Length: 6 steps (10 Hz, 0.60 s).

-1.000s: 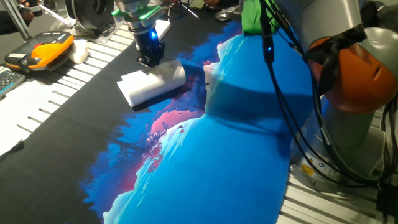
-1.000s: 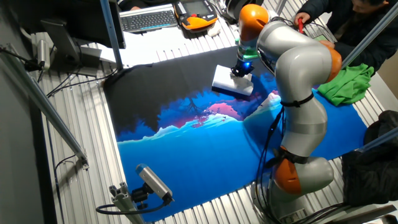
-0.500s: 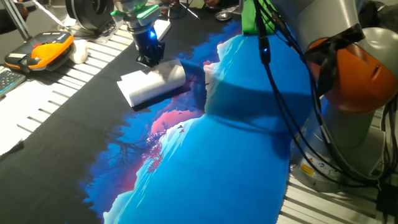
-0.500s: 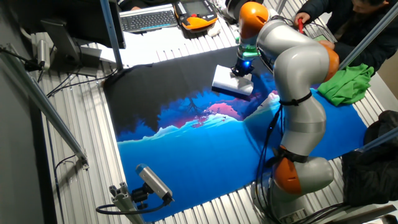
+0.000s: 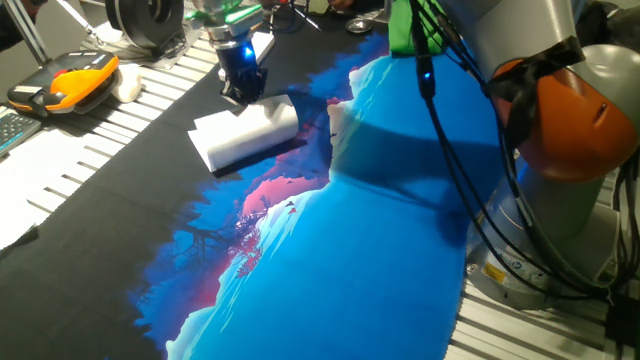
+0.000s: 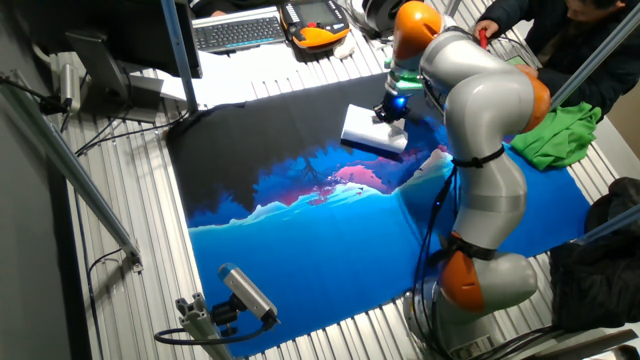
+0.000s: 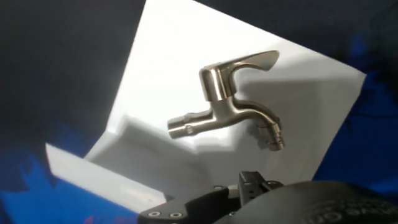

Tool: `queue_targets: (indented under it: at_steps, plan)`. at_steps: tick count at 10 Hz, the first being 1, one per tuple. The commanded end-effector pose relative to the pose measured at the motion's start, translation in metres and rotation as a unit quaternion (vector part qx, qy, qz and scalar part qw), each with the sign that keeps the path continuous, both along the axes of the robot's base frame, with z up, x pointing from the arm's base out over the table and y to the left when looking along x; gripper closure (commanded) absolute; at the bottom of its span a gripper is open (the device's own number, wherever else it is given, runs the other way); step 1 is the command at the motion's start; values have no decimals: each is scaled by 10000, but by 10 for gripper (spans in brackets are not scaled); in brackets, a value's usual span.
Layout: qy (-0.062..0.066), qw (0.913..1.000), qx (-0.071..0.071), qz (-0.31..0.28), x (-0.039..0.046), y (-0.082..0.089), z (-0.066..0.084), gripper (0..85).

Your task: Unfold a piece of paper

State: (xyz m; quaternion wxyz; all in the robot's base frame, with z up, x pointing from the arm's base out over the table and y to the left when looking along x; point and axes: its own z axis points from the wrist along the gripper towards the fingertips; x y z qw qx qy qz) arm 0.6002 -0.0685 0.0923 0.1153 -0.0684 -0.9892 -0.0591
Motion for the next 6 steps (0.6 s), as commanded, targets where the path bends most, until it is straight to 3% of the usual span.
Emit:
queue_targets:
  at_steps: [1,2,3,5,6]
  plan:
    - [126,9998,-141,95,1,4,2,850]
    - [293,9991,-248,170,-6,12,-5,850]
    - [484,9986,-205,72,-60,67,-45,850]
    - [523,9985,-188,-14,-190,192,-83,850]
    - [667,9976,-162,-86,-278,268,-102,850]
